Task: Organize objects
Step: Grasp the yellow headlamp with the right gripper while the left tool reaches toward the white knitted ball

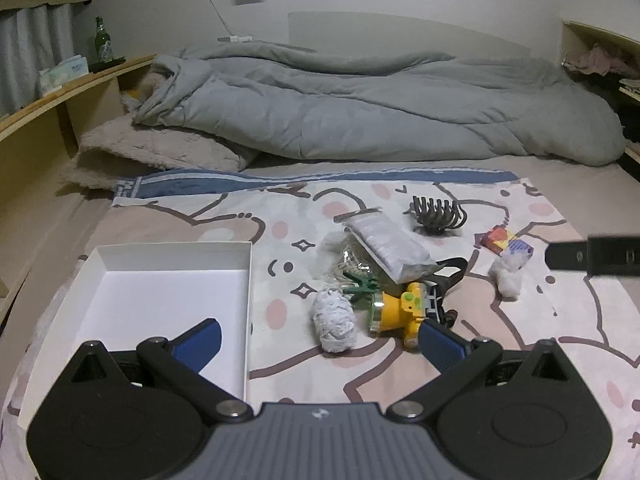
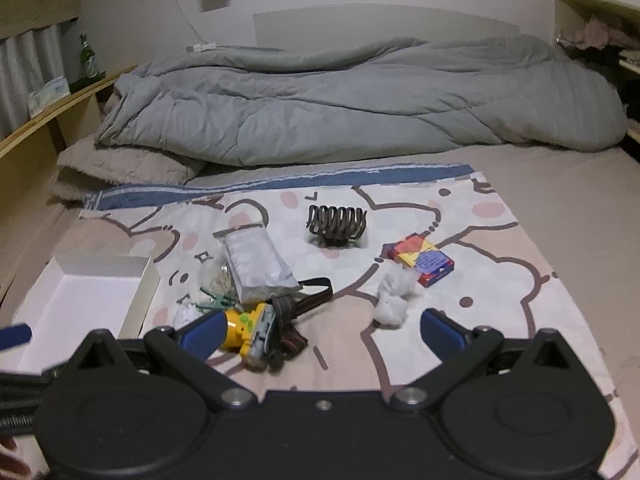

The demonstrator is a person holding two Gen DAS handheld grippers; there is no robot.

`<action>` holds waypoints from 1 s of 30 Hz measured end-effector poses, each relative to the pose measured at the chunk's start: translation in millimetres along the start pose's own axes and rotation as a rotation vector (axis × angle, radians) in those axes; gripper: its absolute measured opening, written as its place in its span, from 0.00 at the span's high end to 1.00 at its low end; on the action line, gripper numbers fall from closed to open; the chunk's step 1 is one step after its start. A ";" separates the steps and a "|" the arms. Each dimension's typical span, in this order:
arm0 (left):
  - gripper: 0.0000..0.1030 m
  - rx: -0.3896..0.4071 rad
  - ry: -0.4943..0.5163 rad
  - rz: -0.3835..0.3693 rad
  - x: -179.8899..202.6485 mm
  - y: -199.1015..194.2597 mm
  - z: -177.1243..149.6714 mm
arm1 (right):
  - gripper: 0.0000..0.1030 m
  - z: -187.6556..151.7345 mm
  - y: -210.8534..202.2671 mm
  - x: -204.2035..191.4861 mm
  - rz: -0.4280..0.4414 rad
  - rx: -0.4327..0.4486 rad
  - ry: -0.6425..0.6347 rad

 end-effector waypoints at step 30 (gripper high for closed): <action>0.17 -0.175 -0.242 -0.008 -56.9 99.2 -7.2 | 0.39 -80.5 132.4 -127.7 0.580 -0.188 -0.967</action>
Point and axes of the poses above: each gripper's, at about its wrist camera, not at the fingertips, and y roughly the way its jaws point, x to its right, z to its top, the point moved 7 cm from there along y, roughly the way its jaws point, and after that the axes turned 13 degrees about x, right-handed, at the moved point
